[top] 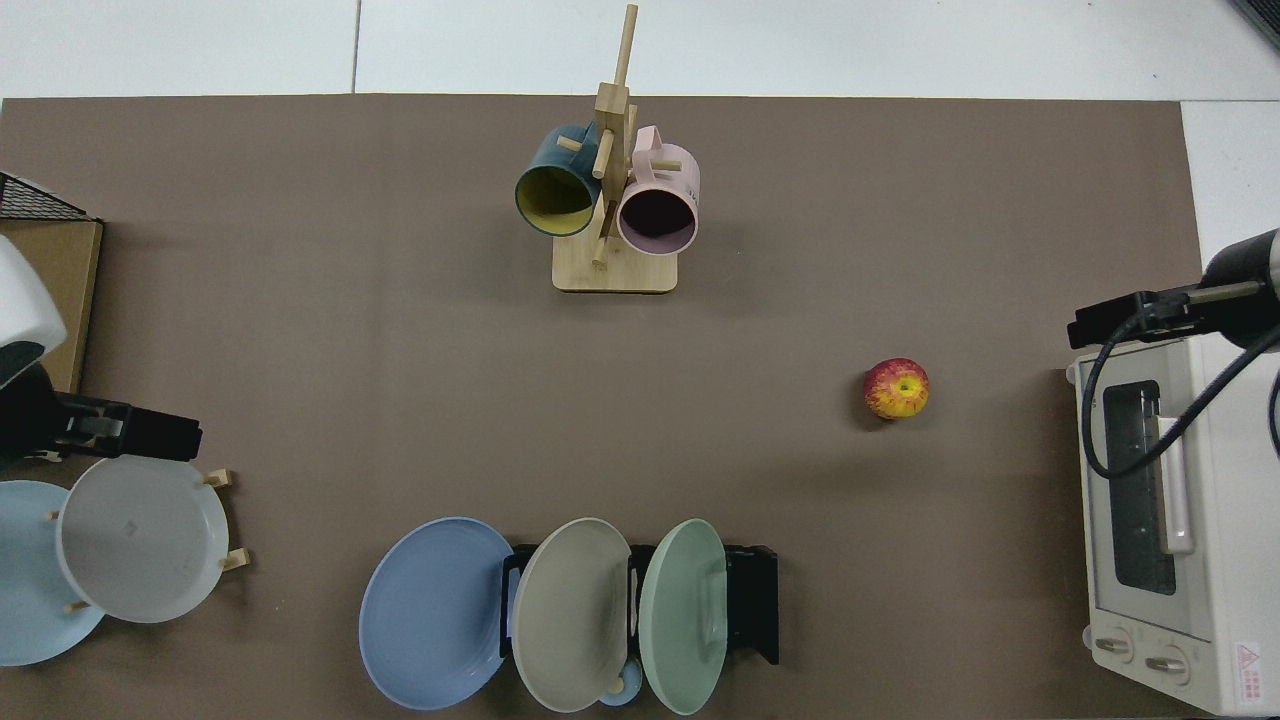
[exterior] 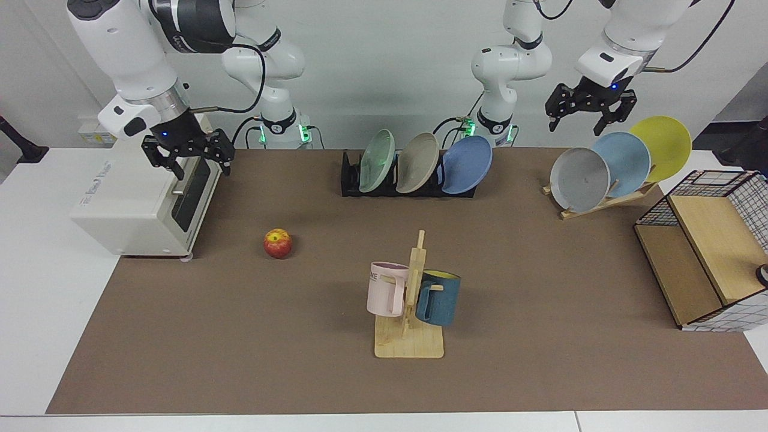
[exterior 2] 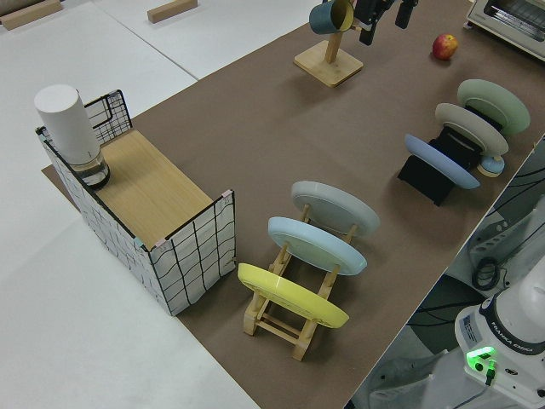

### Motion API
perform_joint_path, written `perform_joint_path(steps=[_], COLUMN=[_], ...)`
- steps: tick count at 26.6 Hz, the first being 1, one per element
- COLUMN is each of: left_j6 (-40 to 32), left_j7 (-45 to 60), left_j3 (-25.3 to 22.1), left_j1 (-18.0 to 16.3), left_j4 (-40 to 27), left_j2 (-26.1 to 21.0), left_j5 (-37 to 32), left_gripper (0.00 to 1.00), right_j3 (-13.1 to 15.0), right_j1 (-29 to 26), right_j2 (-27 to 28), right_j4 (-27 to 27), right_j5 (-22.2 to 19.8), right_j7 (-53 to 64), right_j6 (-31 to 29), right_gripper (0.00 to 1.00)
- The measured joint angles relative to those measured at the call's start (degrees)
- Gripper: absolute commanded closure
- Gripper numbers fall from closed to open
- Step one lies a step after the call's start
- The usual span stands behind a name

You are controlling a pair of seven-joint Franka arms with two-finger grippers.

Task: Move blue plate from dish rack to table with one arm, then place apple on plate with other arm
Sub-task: 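Move the left gripper toward the dish rack while the right gripper reaches the apple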

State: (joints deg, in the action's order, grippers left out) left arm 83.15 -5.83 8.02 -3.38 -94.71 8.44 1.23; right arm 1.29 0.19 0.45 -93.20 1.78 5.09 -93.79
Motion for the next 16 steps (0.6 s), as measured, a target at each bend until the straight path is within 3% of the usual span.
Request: perform_joint_path(steps=[11,16], left_j6=[-0.10,-0.22], left_j7=[0.00,0.05], left_j3=[0.57,1.12], left_j1=[0.12,0.94], left_j4=[-0.09,-1.08], left_j2=[0.02,0.68], left_j5=[0.15,0.24], left_gripper=[0.00,0.00], right_j3=[-0.06,-0.23], right_j1=[0.09,0.52], right_j2=[-0.01,-0.01], right_j4=[-0.28,-2.81], right_j5=[0.00,0.07], right_j7=[0.00,-1.93], right_j6=[0.00,-1.95], right_gripper=[0.00,0.00])
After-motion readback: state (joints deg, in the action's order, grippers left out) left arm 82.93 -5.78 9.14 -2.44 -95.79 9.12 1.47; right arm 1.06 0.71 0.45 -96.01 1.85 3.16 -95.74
